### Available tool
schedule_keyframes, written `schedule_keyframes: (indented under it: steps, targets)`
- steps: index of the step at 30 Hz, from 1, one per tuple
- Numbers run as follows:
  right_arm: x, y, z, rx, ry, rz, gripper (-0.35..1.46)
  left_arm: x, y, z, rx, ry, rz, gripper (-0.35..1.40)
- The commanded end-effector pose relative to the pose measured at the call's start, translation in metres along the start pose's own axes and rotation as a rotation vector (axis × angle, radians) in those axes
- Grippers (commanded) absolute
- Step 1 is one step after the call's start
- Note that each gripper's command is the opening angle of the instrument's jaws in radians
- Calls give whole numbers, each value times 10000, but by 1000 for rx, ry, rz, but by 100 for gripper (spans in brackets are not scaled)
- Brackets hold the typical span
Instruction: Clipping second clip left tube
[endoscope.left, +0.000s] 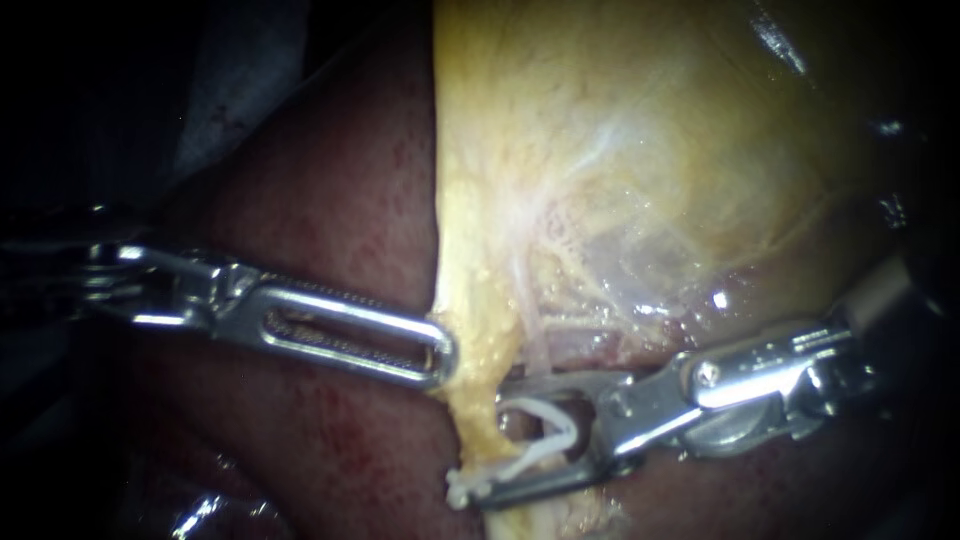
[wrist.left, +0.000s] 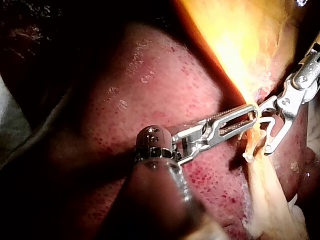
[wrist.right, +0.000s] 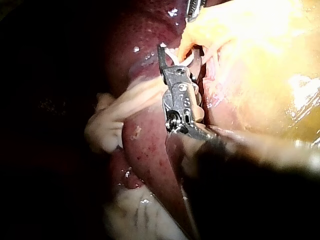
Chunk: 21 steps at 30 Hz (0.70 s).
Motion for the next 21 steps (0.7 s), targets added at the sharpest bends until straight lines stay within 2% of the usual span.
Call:
schedule_keyframes:
  steps: [1, 15, 19, 21]
  targets:
    - [0, 1, 1, 2, 0, 4, 46, 0, 0, 0, 0, 0, 0, -35]
    - [-2, 3, 9, 15, -7, 11, 39, 0, 1, 2, -1, 0, 0, -35]
    - [-2, 5, 11, 16, -7, 22, 29, 0, 1, 3, -2, -1, 1, -35]
    - [-2, 6, 11, 18, -8, 32, 17, 0, 1, 3, -2, -1, 1, -35]
